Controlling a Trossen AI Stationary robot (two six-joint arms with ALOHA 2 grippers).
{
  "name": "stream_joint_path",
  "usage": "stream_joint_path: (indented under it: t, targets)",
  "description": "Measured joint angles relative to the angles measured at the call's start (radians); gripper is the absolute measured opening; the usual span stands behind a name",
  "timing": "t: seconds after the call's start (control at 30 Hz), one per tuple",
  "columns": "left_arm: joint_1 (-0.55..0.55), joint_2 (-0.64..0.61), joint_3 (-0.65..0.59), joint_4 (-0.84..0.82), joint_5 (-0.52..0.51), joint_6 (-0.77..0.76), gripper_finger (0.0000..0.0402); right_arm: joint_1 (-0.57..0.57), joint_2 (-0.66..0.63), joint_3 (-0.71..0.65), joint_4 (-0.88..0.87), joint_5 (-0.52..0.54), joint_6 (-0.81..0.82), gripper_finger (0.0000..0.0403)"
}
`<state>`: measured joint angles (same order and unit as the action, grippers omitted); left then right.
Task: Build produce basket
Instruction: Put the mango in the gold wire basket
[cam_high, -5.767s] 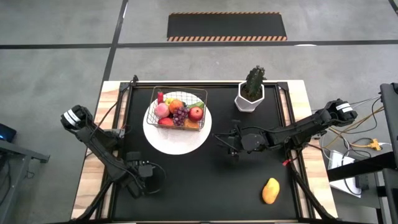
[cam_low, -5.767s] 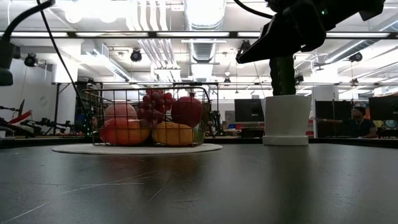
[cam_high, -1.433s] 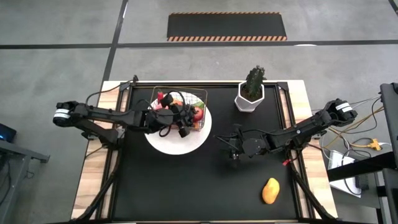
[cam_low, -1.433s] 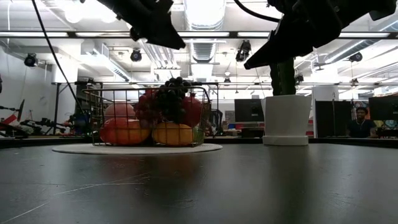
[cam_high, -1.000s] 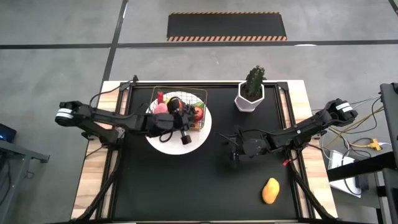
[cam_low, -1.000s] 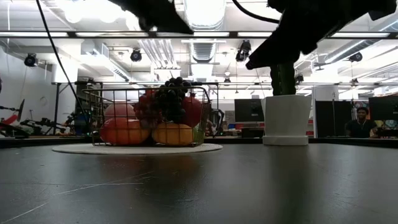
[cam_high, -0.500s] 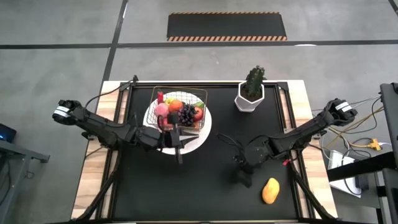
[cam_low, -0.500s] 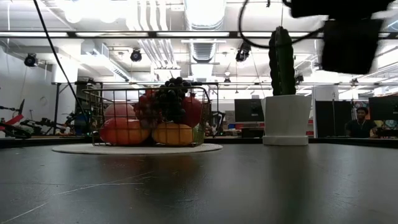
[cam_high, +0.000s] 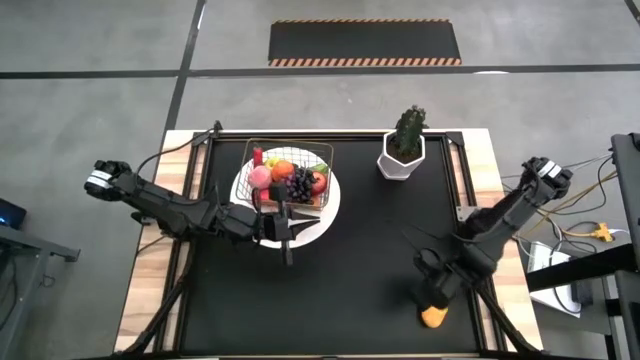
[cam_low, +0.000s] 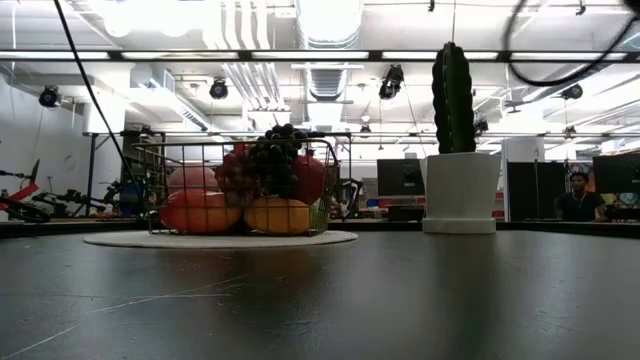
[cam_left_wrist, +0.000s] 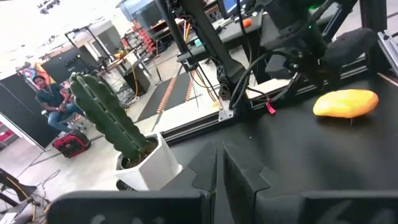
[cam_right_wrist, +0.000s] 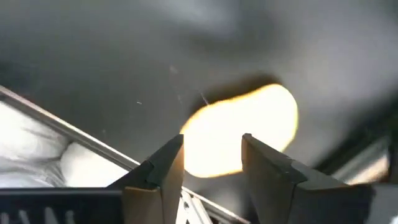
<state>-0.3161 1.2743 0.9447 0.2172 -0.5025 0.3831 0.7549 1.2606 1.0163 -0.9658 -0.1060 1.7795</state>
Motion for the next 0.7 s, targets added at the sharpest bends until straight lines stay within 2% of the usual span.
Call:
stream_joint_path:
  t: [0.2, 0.33, 0.5, 0.6, 0.7]
  targets:
    - [0.0, 0.0, 0.001, 0.013, -0.015, 0.043, 0.0008, 0.102, 0.002, -0.002, -0.025, -0.005, 0.287, 0.0204]
    - [0.0, 0.0, 0.008, 0.017, -0.072, 0.054, 0.0008, 0.148, 0.017, -0.01, -0.019, -0.005, 0.496, 0.0269]
    - [0.0, 0.0, -0.001, 0.011, -0.17, 0.079, 0.0008, 0.186, 0.058, -0.01, 0.031, -0.006, 0.65, 0.034]
    - [0.0, -0.001, -0.008, 0.001, -0.224, 0.079, 0.0008, 0.197, 0.089, -0.01, 0.091, -0.006, 0.705, 0.0363]
    - [0.0, -0.001, -0.019, -0.002, -0.246, 0.079, 0.0008, 0.203, 0.133, -0.01, 0.126, -0.007, 0.742, 0.0367]
